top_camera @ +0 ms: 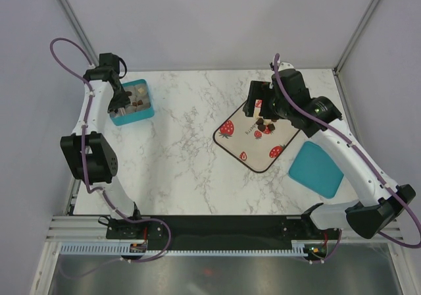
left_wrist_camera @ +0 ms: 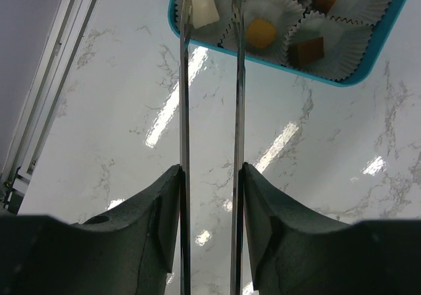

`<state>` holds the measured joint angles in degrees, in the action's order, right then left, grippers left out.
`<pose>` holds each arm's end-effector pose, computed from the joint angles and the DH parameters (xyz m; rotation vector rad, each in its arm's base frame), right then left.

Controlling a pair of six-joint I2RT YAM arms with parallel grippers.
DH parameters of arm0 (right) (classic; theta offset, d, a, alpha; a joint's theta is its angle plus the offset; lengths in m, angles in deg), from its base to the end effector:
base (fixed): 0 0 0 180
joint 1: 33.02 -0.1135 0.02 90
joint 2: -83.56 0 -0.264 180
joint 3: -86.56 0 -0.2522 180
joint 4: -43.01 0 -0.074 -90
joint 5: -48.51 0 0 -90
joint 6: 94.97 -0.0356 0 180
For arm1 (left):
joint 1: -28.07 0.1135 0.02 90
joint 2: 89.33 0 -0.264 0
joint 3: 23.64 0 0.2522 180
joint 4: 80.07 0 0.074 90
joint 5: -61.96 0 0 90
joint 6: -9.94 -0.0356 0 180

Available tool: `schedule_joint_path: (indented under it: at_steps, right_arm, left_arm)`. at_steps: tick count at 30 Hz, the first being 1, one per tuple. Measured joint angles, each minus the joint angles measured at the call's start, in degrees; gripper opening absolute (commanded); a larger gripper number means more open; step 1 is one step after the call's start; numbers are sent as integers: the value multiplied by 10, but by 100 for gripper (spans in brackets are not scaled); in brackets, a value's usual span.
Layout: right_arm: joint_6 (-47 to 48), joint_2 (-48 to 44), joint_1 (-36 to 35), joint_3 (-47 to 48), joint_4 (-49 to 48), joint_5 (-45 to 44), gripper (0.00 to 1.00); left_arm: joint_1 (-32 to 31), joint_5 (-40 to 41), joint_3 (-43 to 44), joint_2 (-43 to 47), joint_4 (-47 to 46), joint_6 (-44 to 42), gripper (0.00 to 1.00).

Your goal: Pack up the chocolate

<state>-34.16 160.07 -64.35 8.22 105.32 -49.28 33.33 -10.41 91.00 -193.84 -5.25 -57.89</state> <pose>0.2364 0.1382 0.4114 0.0340 2.2466 0.4302 0.3780 0.0456 0.3159 -0.7164 2.5469 0.3183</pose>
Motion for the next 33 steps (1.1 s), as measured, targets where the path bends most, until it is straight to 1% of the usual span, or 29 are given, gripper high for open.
schedule_joint_path:
  at_steps: [6, 9, 11, 15, 17, 20, 28, 33]
  right_arm:
    - [-10, -5, 0, -4, 0, 0, 98]
    - [-17, -14, 0, -8, 2, 0, 98]
    - [-24, -20, 0, -9, 6, 0, 98]
    - [-41, -33, 0, -12, 17, 0, 98]
    - [-47, -40, 0, -15, 26, 0, 98]
    - [-56, -45, 0, -15, 39, 2, 98]
    - [-71, -78, 0, -31, 74, -5, 98]
    - [-73, -103, 0, -31, 102, -21, 97]
  left_arm:
    - [-16, -12, 0, 59, 0, 0, 49]
    - [-40, -19, -9, 93, -12, 0, 51]
    - [-75, -28, -27, 117, -28, 0, 51]
    - [-171, -46, -56, 137, -54, 2, 50]
    - [-214, -65, -66, 132, -63, 5, 50]
    - [-249, -78, -75, 117, -77, 9, 51]
    - [-273, -97, -76, 47, -130, 18, 51]
    - [-283, -103, -83, -3, -149, 20, 54]
